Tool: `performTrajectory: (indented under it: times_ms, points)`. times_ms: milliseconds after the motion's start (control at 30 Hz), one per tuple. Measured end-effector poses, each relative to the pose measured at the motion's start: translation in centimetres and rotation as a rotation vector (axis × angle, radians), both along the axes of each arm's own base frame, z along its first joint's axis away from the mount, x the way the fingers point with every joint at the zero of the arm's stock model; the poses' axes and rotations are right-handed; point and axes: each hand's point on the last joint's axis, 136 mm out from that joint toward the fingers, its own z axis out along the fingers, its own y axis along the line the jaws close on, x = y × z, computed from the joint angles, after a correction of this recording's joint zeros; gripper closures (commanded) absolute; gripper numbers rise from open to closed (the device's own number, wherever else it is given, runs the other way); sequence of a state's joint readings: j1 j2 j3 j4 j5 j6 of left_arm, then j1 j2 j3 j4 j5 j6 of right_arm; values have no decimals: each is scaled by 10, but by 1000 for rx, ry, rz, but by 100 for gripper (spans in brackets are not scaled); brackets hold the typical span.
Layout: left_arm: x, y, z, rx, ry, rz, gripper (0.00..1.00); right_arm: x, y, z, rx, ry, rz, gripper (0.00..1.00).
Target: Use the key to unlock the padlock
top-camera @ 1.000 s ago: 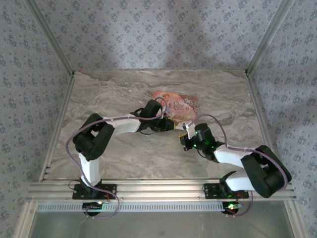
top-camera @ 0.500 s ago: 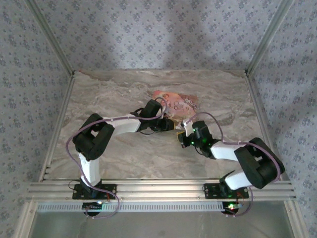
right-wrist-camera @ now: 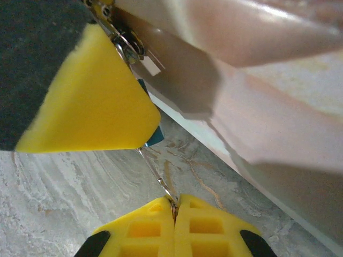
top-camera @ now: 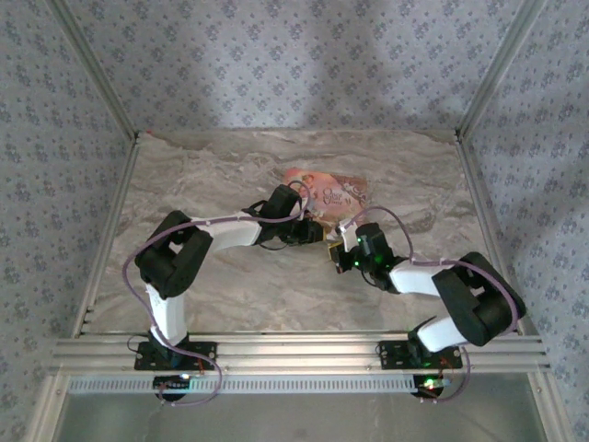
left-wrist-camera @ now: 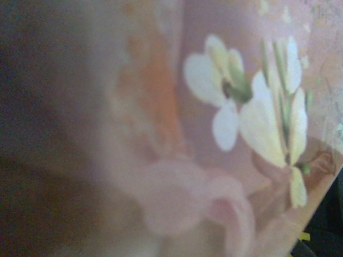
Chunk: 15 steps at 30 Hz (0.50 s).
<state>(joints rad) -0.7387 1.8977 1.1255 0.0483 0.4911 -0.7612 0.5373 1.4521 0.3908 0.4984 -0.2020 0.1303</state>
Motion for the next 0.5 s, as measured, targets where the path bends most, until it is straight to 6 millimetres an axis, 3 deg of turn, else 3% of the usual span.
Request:
performTrajectory:
  times_ms: [500]
  points:
    - [0, 0, 1, -3, 2, -2, 81, 3, 0, -3, -9, 5, -7, 100]
